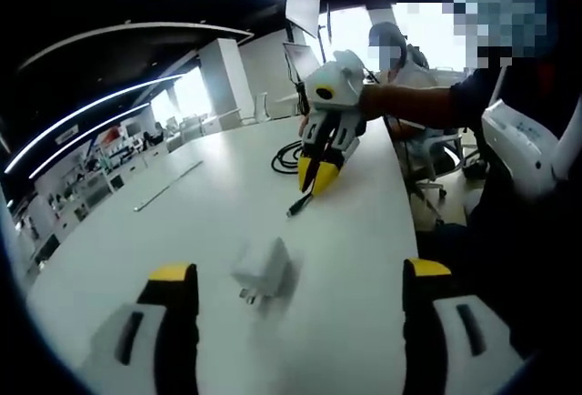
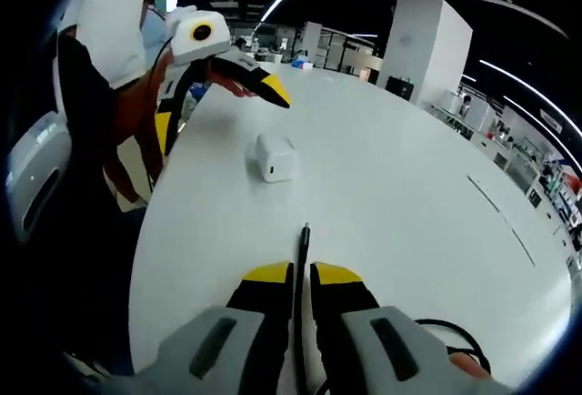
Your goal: Plug the desk Type‑C cable into the charger adapter.
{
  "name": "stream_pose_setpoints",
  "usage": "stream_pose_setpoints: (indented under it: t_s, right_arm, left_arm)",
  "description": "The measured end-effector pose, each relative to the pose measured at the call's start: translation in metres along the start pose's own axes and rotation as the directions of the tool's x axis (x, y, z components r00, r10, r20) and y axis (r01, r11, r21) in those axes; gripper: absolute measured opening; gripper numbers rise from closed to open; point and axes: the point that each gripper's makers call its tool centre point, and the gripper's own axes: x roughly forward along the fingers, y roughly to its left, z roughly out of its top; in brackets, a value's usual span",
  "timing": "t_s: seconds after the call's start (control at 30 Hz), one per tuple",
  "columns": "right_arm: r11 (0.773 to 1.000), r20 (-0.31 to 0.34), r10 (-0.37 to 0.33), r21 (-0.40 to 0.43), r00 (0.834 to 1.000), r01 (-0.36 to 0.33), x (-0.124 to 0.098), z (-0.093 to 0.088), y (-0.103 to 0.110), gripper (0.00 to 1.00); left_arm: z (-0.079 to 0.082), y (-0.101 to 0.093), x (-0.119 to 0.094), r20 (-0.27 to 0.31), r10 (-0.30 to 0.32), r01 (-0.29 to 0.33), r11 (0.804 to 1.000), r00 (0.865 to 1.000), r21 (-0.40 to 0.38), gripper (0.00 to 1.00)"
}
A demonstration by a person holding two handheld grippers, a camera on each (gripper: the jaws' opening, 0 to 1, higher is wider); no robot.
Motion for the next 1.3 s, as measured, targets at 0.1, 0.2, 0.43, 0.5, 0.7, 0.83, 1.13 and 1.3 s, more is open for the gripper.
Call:
stream_pose_setpoints:
  t_s: [0.1, 0.2, 0.43, 0.5, 0.7, 0.83, 1.13, 1.3]
  right_arm:
    - [1.0, 0.002, 0.001, 0.008, 1.0, -0.001, 0.003, 0.001, -0.001, 0.07]
    - [1.0, 0.004, 0.004, 0.011, 1.0, -0.004, 0.005, 0.002, -0.002, 0.07]
    - [1.0, 0.006, 0.013, 0.016, 1.0, -0.013, 0.009, 0.004, -0.002, 0.07]
    - [1.0, 0.006, 0.018, 0.02, 1.0, -0.018, 0.011, 0.003, -0.002, 0.07]
    - [0.999, 0.007, 0.026, 0.032, 1.0, -0.026, 0.013, 0.001, -0.002, 0.04]
    - [0.999, 0.009, 0.031, 0.039, 0.999, -0.032, 0.014, 0.001, -0.002, 0.04]
    - [0.998, 0.0, 0.058, -0.028, 0.998, -0.058, 0.012, 0.003, 0.004, 0.03]
    - [0.997, 0.005, 0.066, -0.042, 0.998, -0.066, 0.011, 0.004, 0.005, 0.03]
  left_arm:
    - [-0.001, 0.001, 0.002, -0.001, -0.002, 0.002, 1.0, 1.0, -0.001, 0.93]
    - [-0.001, 0.001, 0.003, 0.0, -0.007, 0.007, 1.0, 1.0, -0.003, 0.93]
    - [0.0, 0.003, 0.004, 0.001, -0.007, 0.007, 1.0, 1.0, -0.005, 0.92]
    - [-0.001, 0.003, 0.004, 0.0, -0.009, 0.009, 1.0, 1.0, -0.004, 0.92]
    - [-0.001, 0.004, 0.005, -0.004, -0.012, 0.012, 1.0, 1.0, -0.005, 0.91]
    - [0.0, 0.004, 0.006, -0.007, -0.015, 0.015, 1.0, 1.0, -0.005, 0.91]
    - [0.003, 0.008, 0.008, 0.0, -0.014, 0.014, 1.0, 1.0, -0.015, 0.87]
    - [0.003, 0.009, 0.009, 0.0, -0.015, 0.015, 1.0, 1.0, -0.016, 0.87]
